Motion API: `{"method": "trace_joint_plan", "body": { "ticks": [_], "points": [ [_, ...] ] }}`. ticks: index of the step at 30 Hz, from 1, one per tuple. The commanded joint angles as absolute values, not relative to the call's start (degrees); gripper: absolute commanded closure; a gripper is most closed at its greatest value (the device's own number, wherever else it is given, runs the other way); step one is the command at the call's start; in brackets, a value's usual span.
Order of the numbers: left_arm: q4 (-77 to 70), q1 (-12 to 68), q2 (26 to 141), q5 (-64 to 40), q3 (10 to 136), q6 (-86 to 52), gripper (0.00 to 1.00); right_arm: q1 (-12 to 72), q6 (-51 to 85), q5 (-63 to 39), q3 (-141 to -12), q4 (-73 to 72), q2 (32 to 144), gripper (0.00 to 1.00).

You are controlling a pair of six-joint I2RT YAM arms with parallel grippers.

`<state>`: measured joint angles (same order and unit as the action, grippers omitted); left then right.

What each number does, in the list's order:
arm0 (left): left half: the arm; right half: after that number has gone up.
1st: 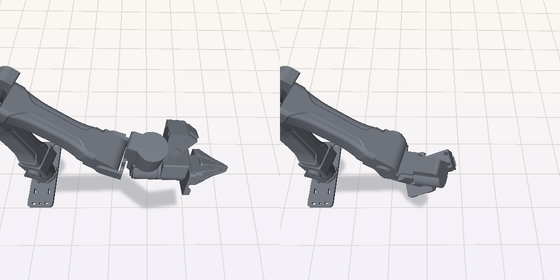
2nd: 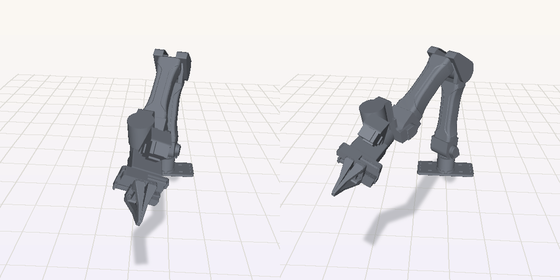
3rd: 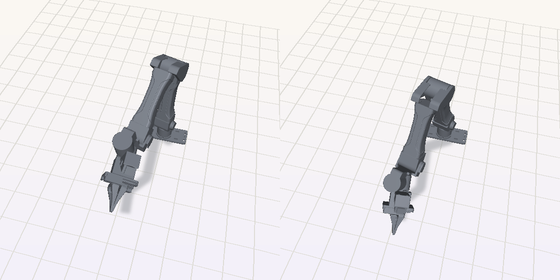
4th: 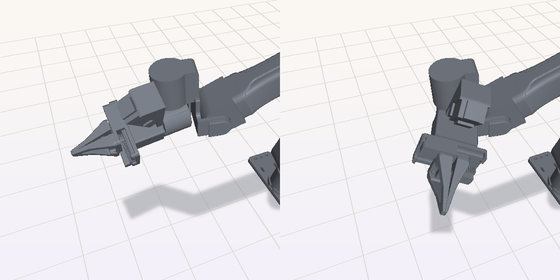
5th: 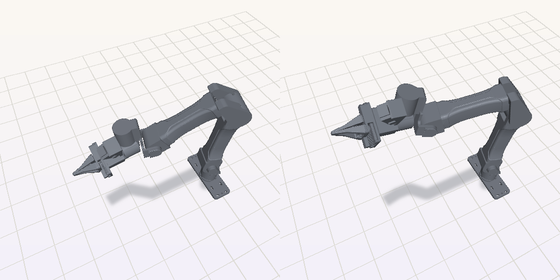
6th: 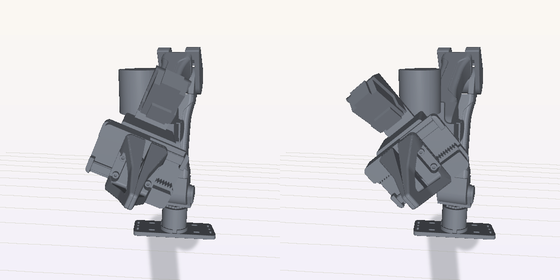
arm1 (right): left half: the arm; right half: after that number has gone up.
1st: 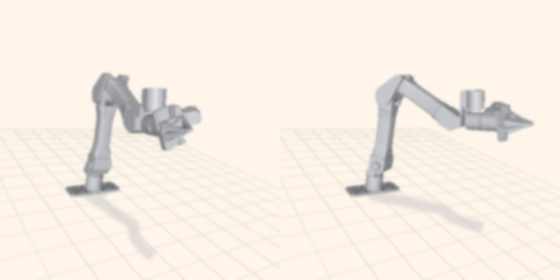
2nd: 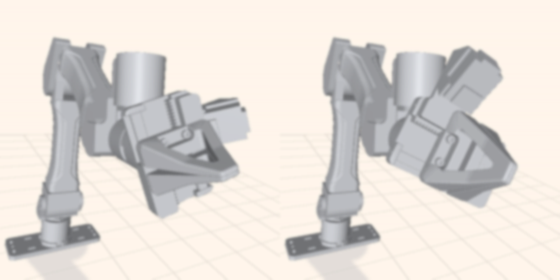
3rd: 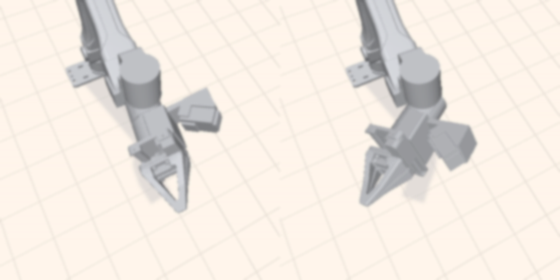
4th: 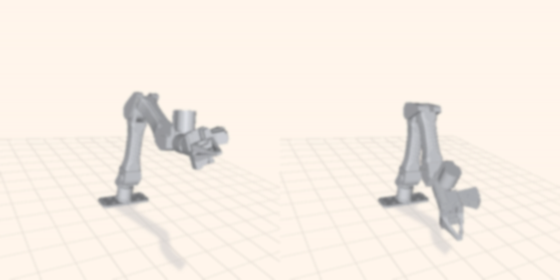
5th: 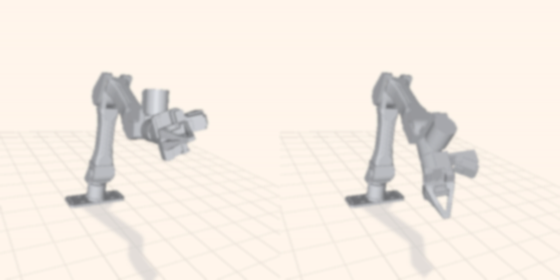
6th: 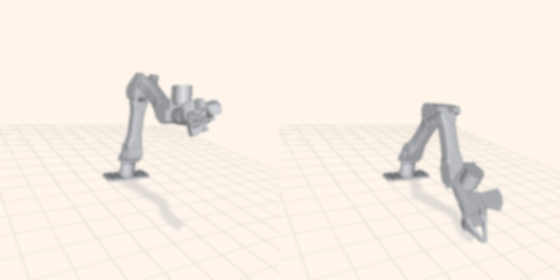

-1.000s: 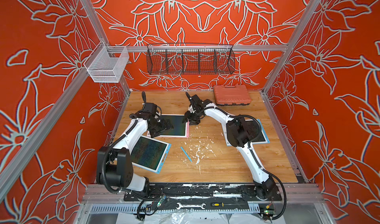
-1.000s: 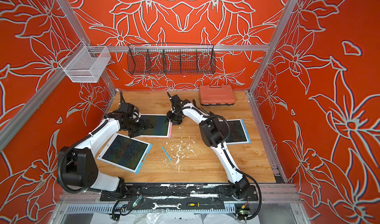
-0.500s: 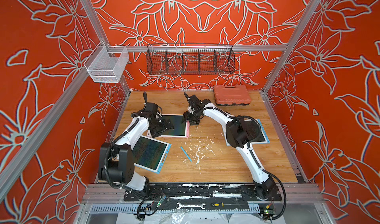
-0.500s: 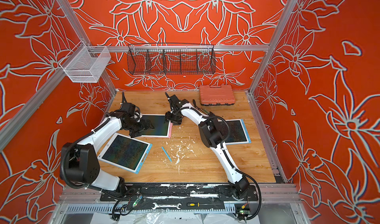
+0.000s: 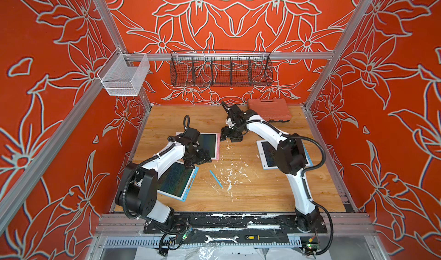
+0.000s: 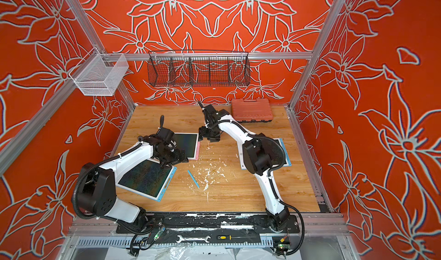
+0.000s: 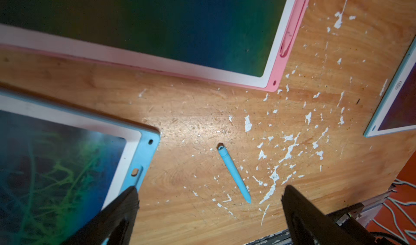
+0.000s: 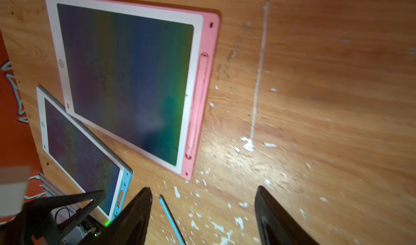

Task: Place the stylus back onto the writing tablet
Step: Move the writing tablet to the center of the board, then move the stylus to the center of the board.

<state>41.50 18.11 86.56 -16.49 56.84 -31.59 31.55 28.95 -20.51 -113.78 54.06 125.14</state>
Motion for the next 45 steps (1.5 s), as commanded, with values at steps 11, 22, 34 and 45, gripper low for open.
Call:
{"method": "trace_joint_plan", "body": {
  "ticks": [11,22,34,45],
  "points": [
    [39.35,31.87,90.39,-9.02,57.39,-48.2,0.14,27.03,19.69,-19.92,-96.59,57.07,107.75,0.25],
    [48.32,38.81,100.99,-0.12,67.54,-55.09,0.38,24.36,18.01,-21.13,-85.22,54.74,96.58,0.25],
    [44.08,41.84,101.76,-0.87,65.07,-59.41,0.44,22.65,15.89,-22.61,-80.06,54.99,91.48,0.25],
    [41.51,42.16,101.65,-0.74,62.63,-59.45,0.51,22.45,14.94,-22.55,-79.48,54.86,90.49,0.28]
  ]
}}
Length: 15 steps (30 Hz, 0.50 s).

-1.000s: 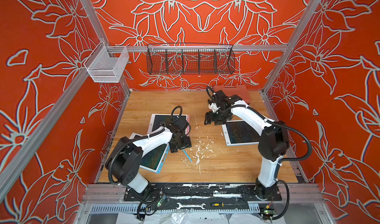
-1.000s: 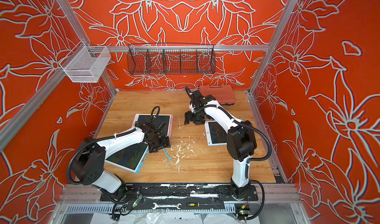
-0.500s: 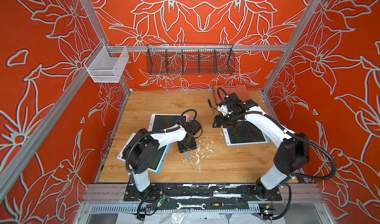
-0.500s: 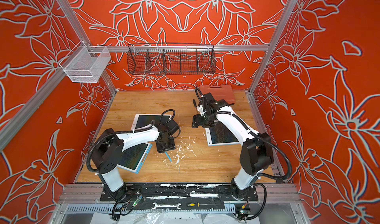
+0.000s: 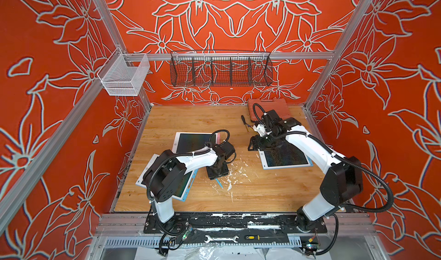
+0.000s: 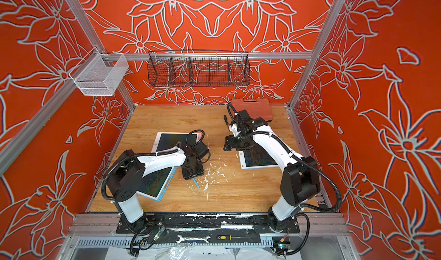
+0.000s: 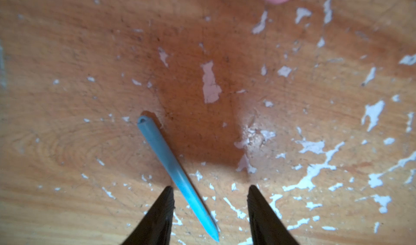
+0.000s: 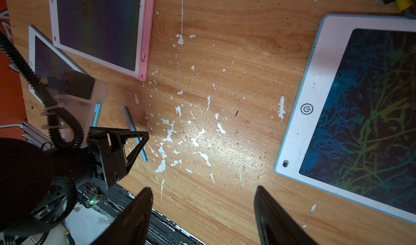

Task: Place the stylus back onto the writing tablet
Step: Move the stylus to the center of the board.

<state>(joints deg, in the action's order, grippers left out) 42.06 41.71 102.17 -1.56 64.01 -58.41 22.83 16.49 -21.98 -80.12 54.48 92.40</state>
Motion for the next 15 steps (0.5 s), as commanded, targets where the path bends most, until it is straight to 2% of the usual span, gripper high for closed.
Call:
{"method": "trace_joint_plan", "body": {
  "ticks": [1,8,15],
  "points": [
    [41.48,42.19,101.84,-0.88,62.58,-59.65,0.52,22.41,14.95,-22.43,-79.84,55.23,90.73,0.28],
    [41.11,43.71,102.86,-0.84,62.74,-60.68,0.59,22.07,14.76,-22.42,-83.87,56.43,92.46,0.28],
    [42.36,45.65,103.69,-1.56,64.06,-60.97,0.74,21.89,14.77,-23.16,-83.89,56.26,90.92,0.29]
  ]
}}
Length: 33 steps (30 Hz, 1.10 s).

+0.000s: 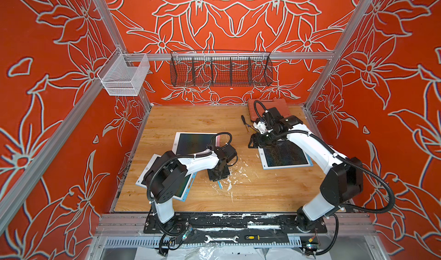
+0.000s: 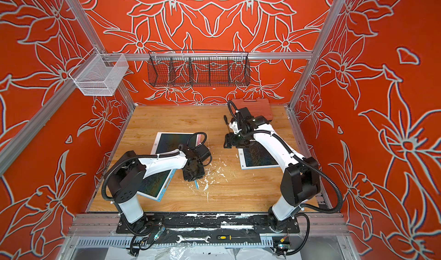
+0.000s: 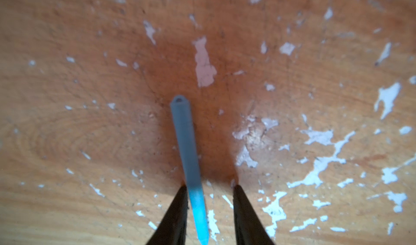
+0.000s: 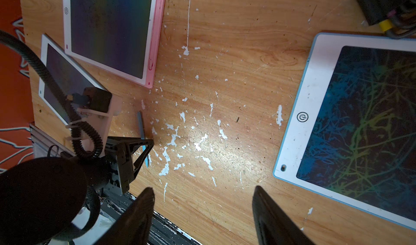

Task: Place the stylus back onto the writing tablet
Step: Move the stylus to the center of the board.

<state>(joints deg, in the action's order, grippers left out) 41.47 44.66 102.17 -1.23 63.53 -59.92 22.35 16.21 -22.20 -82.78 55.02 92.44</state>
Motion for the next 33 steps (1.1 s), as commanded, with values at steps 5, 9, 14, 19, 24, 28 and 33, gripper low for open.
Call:
{"method": "trace_joint_plan", "body": {
  "ticks": [5,9,14,19,24,28,33],
  "points": [
    [43.11,47.46,104.94,-1.68,65.83,-61.78,0.82,21.73,15.19,-23.73,-84.73,56.21,90.41,0.3],
    [44.94,49.33,106.6,-1.58,68.3,-61.96,0.87,21.71,15.45,-24.25,-84.17,55.8,89.92,0.3],
    [46.04,51.36,108.39,-1.36,70.69,-62.36,0.91,21.64,15.72,-24.63,-83.04,54.86,89.42,0.3],
    [46.46,52.86,109.72,-1.95,73.22,-61.37,0.93,21.02,15.67,-23.93,-83.65,55.06,90.05,0.31],
    [46.64,54.87,112.7,-3.25,76.53,-60.35,0.93,20.57,15.64,-23.85,-84.59,55.02,90.59,0.32],
    [48.59,56.07,115.4,-4.1,80.86,-58.69,0.93,19.72,15.56,-23.46,-85.28,55.44,90.62,0.32],
    [49.93,57.21,118.06,-5.09,84.88,-57.19,0.93,19.25,15.65,-22.2,-85.03,55.44,89.93,0.33]
  ]
}}
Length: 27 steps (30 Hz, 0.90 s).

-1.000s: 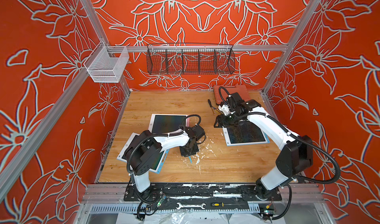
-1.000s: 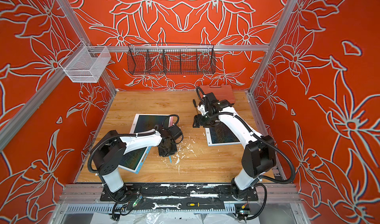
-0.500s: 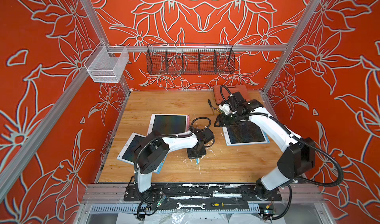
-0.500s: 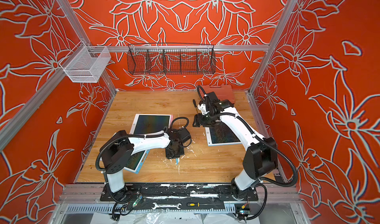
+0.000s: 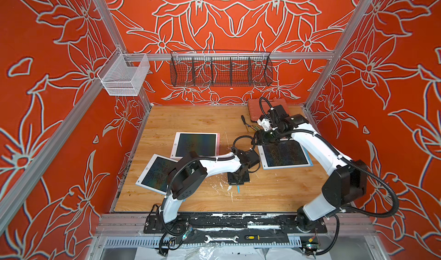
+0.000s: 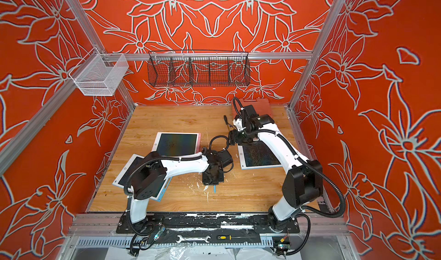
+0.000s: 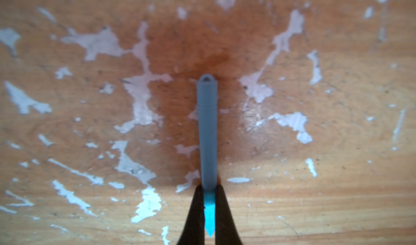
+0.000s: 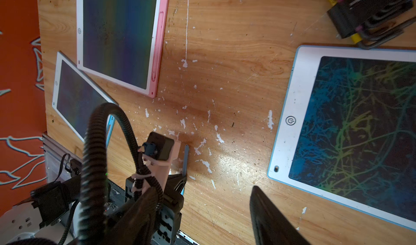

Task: Place the stylus back onto the writing tablet
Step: Move the stylus to the center of the board.

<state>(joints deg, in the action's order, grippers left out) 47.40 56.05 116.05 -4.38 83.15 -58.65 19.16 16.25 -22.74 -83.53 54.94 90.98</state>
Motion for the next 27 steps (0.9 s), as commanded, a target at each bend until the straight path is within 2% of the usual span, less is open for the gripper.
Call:
{"method": "trace_joint_plan", "body": {
  "ticks": [1,13,21,27],
  "points": [
    [50.23,57.43,118.72,-5.31,85.79,-56.72,0.93,19.18,15.64,-21.78,-84.99,55.53,89.74,0.33],
    [54.16,59.12,124.51,-6.89,94.8,-53.19,0.93,17.77,15.17,-19.38,-84.72,55.99,88.86,0.33],
    [53.89,59.24,124.62,-6.77,96.1,-53.0,0.92,16.29,16.03,-17.94,-78.57,54.83,85.97,0.32],
    [53.96,59.15,124.98,-7.02,96.67,-52.65,0.91,10.66,17.16,-17.62,-74.75,53.83,83.56,0.31]
  ]
}}
